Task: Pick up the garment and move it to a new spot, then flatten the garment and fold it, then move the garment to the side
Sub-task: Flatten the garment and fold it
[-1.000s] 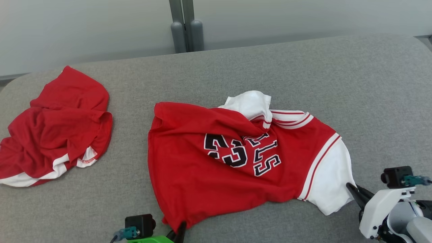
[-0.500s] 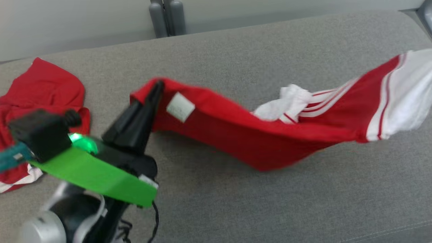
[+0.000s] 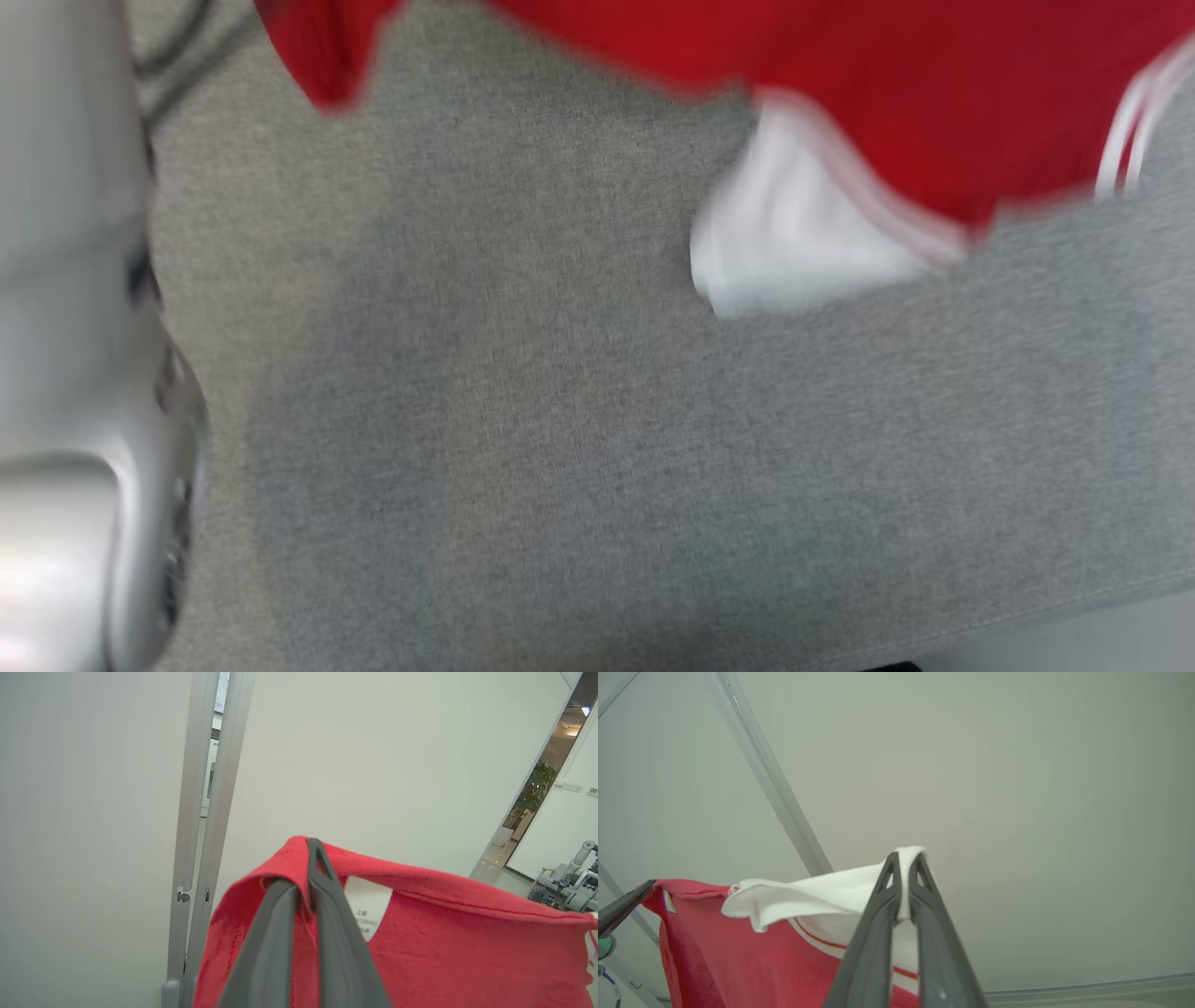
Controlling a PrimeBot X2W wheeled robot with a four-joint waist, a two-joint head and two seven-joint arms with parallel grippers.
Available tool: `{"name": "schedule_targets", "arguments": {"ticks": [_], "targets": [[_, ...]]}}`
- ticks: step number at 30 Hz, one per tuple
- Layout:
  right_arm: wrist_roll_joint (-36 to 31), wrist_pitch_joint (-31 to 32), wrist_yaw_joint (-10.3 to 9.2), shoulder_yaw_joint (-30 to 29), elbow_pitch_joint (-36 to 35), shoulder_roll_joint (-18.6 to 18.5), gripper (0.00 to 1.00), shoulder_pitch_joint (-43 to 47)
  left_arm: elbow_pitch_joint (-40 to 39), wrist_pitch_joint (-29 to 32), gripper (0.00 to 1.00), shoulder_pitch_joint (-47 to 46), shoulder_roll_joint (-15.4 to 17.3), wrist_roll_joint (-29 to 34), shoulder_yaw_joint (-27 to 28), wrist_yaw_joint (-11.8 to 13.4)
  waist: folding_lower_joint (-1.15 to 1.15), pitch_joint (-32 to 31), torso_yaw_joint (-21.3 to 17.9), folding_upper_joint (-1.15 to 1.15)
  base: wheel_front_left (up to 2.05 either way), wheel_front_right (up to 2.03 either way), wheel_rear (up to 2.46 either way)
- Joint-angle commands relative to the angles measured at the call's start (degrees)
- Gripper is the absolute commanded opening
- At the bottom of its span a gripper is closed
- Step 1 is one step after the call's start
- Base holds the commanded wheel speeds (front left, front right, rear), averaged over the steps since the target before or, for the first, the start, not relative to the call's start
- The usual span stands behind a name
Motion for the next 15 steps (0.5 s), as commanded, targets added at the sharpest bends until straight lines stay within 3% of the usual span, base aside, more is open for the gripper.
{"name": "schedule_targets", "arguments": {"ticks": [1, 5, 8, 11, 15], "targets": [[-4.28, 0.09, 0.02, 2.39, 5.13, 3.5, 0.0, -8.73, 4.97, -3.47, 0.0, -5.66, 0.14, 1.33, 0.62, -0.07, -0.01, 14.27, -1.23, 0.0, 0.0, 0.0, 0.0], [-18.7, -2.85, -0.01, 6.2, 21.14, 13.4, 0.0, -30.72, 19.17, -16.38, 0.0, -17.94, -0.06, 4.73, 1.29, -0.14, -0.01, 18.29, -2.1, 0.0, 0.0, 0.0, 0.0], [-25.3, -5.61, -0.01, 6.97, 29.59, 19.63, 0.0, -39.16, 27.89, -23.97, 0.0, -22.52, -0.15, 5.84, 1.66, -0.69, -0.01, 19.33, -2.38, 0.0, 0.0, 0.0, 0.0], [-27.68, -6.76, -0.01, 7.52, 34.59, 23.58, 0.0, -42.23, 35.39, -28.68, 0.0, -24.58, -0.3, 5.89, 1.09, -2.32, -0.01, 20.8, -2.46, 0.0, 0.0, 0.0, 0.0], [-27.29, -9.15, -0.01, 9.89, 36.1, 25.48, 0.0, -35.61, 43.33, -32.06, 0.0, -19.73, -0.26, 4.67, 0.59, -5.78, -0.01, 19.56, -1.76, 0.0, 0.0, 0.0, 0.0]]}}
